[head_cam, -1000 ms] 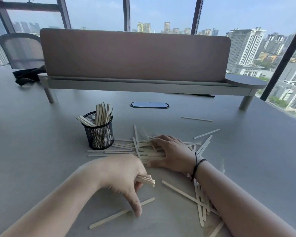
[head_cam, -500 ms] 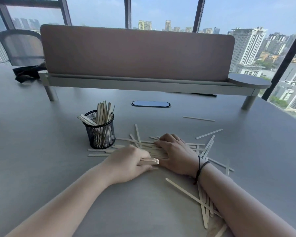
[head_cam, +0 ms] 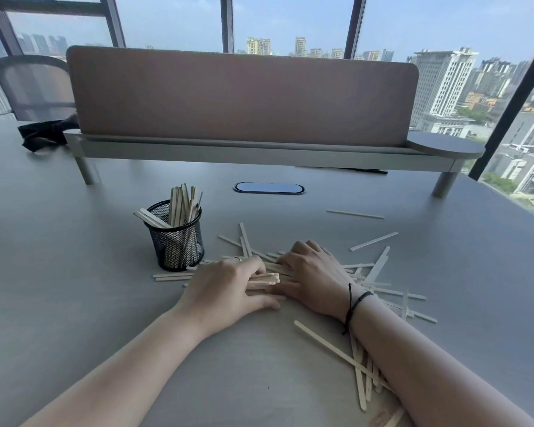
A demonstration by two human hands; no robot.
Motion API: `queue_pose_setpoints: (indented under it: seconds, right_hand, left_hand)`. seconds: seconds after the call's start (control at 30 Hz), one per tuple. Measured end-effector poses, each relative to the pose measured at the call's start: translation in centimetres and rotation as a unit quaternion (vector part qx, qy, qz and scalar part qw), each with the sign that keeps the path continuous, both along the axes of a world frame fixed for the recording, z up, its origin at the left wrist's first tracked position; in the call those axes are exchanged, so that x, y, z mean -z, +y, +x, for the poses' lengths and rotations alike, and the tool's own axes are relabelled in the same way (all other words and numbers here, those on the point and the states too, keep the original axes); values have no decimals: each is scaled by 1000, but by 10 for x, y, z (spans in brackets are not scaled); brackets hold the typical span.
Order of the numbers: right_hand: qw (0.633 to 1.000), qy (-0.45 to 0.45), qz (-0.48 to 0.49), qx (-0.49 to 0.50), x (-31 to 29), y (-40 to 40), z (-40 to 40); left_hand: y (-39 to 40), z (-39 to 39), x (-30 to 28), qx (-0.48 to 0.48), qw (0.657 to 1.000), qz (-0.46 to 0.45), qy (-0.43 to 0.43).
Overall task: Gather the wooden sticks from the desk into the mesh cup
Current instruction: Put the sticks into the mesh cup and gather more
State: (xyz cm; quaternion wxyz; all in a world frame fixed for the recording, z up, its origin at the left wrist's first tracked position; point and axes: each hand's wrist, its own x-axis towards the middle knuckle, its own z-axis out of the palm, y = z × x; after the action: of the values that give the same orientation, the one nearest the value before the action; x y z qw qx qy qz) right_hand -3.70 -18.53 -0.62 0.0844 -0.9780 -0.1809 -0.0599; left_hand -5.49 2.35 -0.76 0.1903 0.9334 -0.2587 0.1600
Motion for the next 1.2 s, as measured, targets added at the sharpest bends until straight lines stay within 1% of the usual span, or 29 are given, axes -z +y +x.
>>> queue_pose_setpoints:
  seconds: [0.1, 0.2, 0.27, 0.33, 0.4, 0.57, 0.7, 0.83, 1.07, 1.2]
  right_hand:
    - [1000, -2, 0, 1, 0, 0, 1]
    - [1000, -2, 11, -4, 0, 0, 1]
    - [1000, -2, 15, -7, 0, 0, 0]
    - [1000, -3, 18, -10, -1, 1, -1]
    - [1000, -3, 21, -12, -2, 1, -1]
    - [1000, 0, 17, -14, -1, 1, 1]
    - [1000, 0, 16, -20, 0, -1, 2]
    - [999, -1, 41, -11, 4, -3, 4]
    - [996, -31, 80, -11, 6, -5, 1]
    - [997, -42, 71, 5, 6, -6, -1]
  left_hand:
    - [8, 3, -3, -37, 999, 29, 23]
    - [11, 4, -7, -76, 990, 103, 67]
    - [10, 5, -9, -84, 983, 134, 95]
    - [7, 5, -9, -83, 982, 140, 97]
    - [5, 5, -7, -76, 984, 140, 78]
    - [3, 6, 2, -43, 994, 91, 29]
    - [4, 5, 5, -17, 998, 34, 50]
    - [9, 6, 3, 10, 996, -13, 86]
    - [14, 9, 4, 32, 994, -36, 101]
    - [15, 9, 5, 34, 995, -45, 87]
